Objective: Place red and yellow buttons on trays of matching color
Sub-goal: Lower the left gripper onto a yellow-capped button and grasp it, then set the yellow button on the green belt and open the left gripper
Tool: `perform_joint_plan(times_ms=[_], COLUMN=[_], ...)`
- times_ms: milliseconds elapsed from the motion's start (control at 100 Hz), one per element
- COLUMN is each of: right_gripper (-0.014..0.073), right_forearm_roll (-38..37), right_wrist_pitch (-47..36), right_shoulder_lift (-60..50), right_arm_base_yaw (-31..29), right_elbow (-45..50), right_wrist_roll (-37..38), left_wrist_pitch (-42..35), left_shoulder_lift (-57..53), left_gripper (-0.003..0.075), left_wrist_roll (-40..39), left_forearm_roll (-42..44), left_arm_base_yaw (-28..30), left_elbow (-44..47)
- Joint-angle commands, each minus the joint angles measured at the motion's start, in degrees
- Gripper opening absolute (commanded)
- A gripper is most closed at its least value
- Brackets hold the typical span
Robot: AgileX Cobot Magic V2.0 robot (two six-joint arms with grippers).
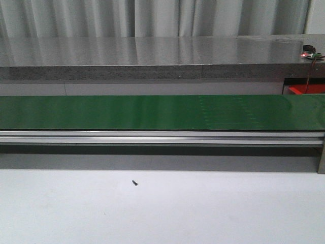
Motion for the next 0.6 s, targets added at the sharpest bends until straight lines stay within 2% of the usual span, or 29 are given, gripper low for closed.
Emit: perform_joint_plan(times_ms=[0, 140, 590], right_gripper=[-0.0123, -0.0123, -0.0123], right_forearm_roll=[0.8, 0.8, 1.2], right_wrist_pitch=[-4.7, -4.7, -4.7], right_shoulder_lift=[0.2, 0.2, 0.2], right_arm_base_yaw=[0.1, 0.1, 0.1], right_elbow=[-1.3, -1.3, -1.3], right_wrist_roll=[-0.6, -0.6, -0.6], left_wrist_pitch=[-1.5, -1.5, 0.3], left_shoulder_lift=[-3.1, -3.1, -8.5], left_gripper=[0.0323, 0.0258, 0.025], left_wrist_roll=[-0.4, -0.4, -0.1], left_forearm_roll=[-1.8, -2.0, -1.0], left_arm_base_yaw=[-0.2, -0.2, -0.2], left_elbow=[-1.8, -1.8, -1.8])
